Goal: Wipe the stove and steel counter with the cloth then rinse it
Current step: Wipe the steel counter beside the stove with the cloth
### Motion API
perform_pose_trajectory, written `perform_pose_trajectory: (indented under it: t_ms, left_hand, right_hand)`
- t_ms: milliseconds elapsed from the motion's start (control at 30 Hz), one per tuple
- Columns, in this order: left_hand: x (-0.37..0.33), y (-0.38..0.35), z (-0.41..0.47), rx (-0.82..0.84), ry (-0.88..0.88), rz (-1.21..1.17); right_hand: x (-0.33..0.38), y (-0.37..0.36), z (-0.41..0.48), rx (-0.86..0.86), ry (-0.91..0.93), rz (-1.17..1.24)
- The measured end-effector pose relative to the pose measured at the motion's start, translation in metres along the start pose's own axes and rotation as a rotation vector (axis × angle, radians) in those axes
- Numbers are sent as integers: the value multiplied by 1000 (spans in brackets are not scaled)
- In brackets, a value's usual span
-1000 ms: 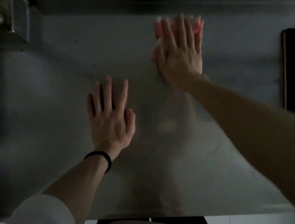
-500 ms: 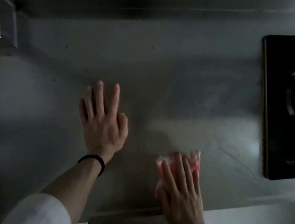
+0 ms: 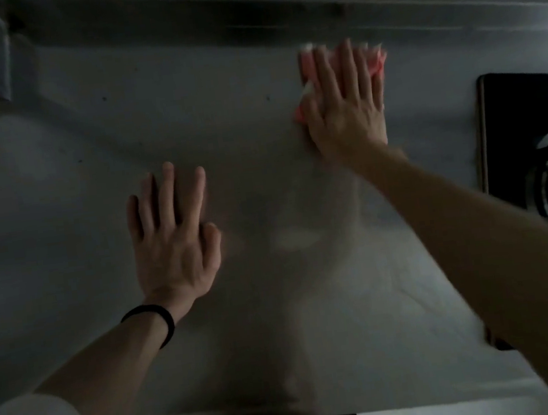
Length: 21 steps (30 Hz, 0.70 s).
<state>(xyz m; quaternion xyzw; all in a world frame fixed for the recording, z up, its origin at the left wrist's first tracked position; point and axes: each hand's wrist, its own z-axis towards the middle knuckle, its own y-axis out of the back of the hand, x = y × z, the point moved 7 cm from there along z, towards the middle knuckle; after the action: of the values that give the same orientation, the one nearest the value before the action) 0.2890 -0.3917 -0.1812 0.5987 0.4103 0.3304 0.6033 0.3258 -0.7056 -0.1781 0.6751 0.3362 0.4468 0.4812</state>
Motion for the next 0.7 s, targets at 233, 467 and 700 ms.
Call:
perform_pose_trajectory:
  t_ms: [233,467,700]
  left_hand:
    - [-2,1,1,10,22,-14]
    - [-2,1,1,-22,11,-1]
    - [-2,0,0,-7,21,14]
  right_hand:
    - [10,0,-48,-89,-3,-16]
    - [25,-39,-327,38,49,2]
    - [14,-35,-298,37,148,47]
